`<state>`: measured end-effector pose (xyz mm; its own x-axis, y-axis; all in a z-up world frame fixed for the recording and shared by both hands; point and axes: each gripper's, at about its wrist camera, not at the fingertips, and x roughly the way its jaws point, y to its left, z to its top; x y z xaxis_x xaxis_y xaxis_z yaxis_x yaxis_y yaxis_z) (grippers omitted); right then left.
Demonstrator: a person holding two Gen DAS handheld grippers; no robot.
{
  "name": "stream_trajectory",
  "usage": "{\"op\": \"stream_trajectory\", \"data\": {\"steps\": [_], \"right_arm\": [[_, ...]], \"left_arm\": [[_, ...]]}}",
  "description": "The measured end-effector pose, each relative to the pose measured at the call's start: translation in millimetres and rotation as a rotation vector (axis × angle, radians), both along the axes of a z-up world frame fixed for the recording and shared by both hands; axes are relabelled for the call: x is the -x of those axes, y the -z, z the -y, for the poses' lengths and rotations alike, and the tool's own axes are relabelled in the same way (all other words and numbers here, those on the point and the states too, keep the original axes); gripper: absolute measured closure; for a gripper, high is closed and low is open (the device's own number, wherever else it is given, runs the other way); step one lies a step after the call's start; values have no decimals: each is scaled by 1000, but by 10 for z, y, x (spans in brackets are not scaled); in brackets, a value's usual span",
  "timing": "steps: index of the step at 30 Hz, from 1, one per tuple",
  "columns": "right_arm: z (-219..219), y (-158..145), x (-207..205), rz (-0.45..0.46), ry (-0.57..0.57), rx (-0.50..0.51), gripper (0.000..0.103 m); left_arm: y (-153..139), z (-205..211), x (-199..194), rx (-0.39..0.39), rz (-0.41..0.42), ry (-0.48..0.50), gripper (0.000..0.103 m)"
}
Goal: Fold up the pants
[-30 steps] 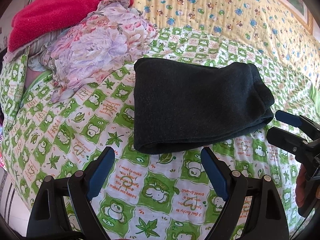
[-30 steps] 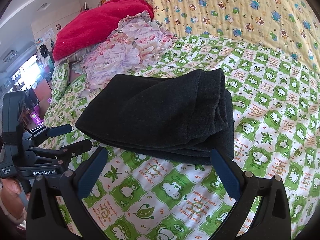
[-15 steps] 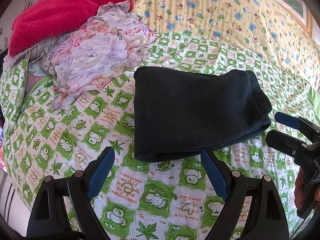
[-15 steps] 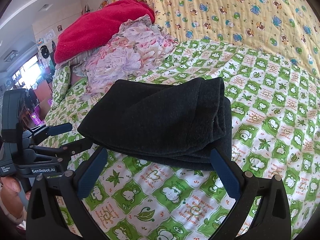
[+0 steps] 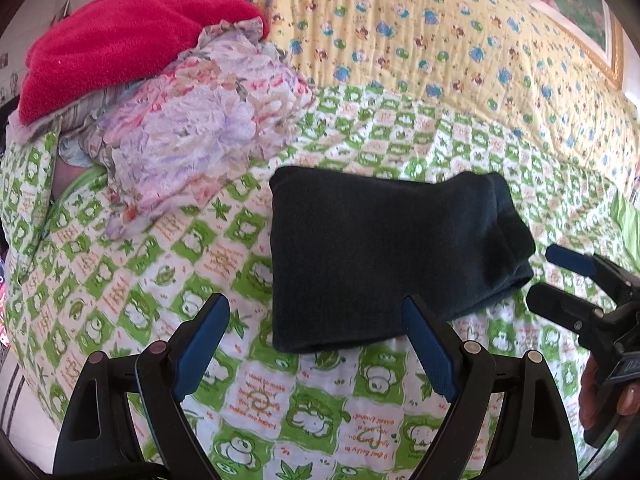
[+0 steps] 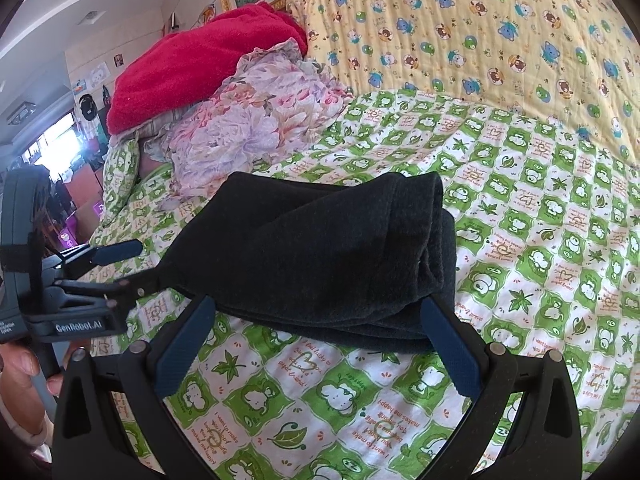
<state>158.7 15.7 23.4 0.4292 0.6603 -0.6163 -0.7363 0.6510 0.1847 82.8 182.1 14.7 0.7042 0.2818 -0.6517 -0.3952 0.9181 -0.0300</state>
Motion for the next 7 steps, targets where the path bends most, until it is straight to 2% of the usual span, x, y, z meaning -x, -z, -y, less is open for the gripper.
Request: {"op": "stream_trajectory", "data": {"steps": [7], "right_arm": [[67,1,-47,-19,20,-11,1]], "left_arm": [[-44,1,-49,-6,-16,-6,15]]}}
